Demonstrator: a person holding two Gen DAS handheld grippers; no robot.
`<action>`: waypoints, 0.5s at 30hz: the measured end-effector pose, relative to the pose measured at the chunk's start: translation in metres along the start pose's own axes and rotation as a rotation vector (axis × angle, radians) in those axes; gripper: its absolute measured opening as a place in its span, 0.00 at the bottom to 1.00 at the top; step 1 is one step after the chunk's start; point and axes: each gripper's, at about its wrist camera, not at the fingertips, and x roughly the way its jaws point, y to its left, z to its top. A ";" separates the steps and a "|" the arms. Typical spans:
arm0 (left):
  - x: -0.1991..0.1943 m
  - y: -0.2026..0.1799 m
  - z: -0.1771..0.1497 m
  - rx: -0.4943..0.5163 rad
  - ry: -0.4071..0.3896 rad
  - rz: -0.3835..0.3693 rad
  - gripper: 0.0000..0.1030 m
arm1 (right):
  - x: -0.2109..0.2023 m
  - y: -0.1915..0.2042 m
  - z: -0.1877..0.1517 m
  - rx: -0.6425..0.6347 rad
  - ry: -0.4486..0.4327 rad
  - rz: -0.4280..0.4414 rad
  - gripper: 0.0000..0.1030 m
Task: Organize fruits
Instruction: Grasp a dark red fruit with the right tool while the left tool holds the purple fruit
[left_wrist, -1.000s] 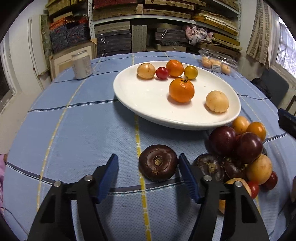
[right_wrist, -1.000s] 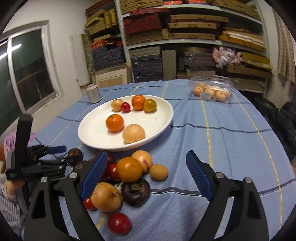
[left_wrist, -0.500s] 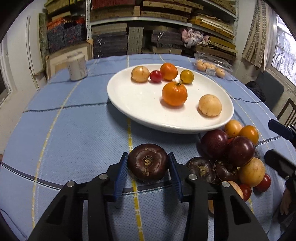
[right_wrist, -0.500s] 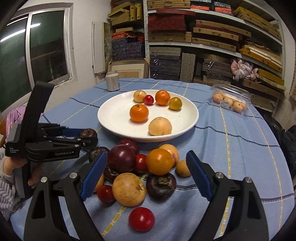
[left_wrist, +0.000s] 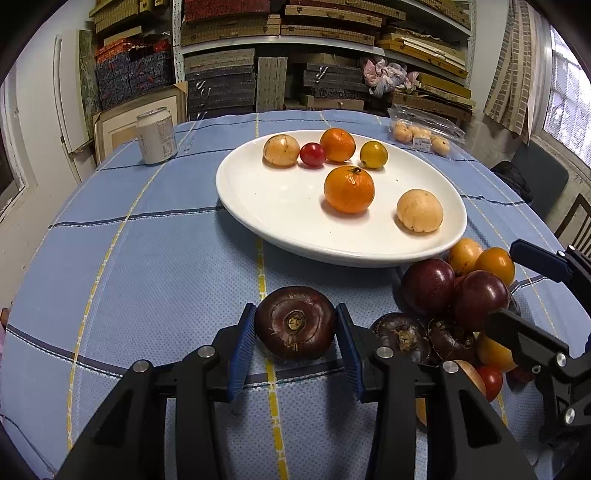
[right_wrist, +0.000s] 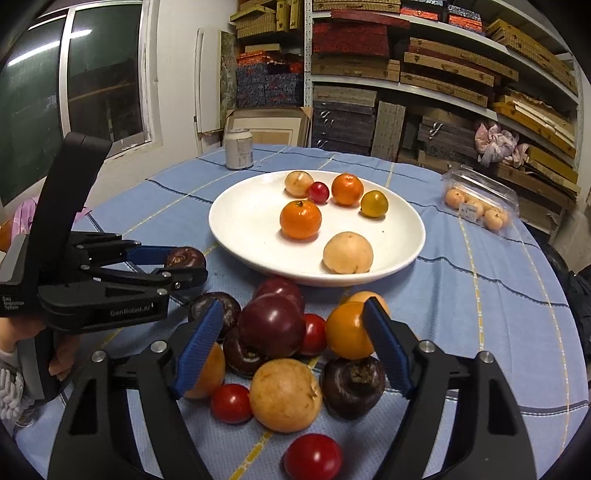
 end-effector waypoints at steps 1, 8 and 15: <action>0.000 0.000 0.000 -0.001 0.001 -0.001 0.42 | 0.001 0.001 0.001 -0.005 -0.001 -0.002 0.74; 0.003 0.002 0.000 -0.007 0.011 -0.005 0.42 | 0.004 0.016 0.001 -0.084 0.013 0.033 0.49; 0.004 0.001 0.000 0.000 0.014 -0.009 0.42 | 0.023 -0.004 0.003 0.028 0.099 0.090 0.38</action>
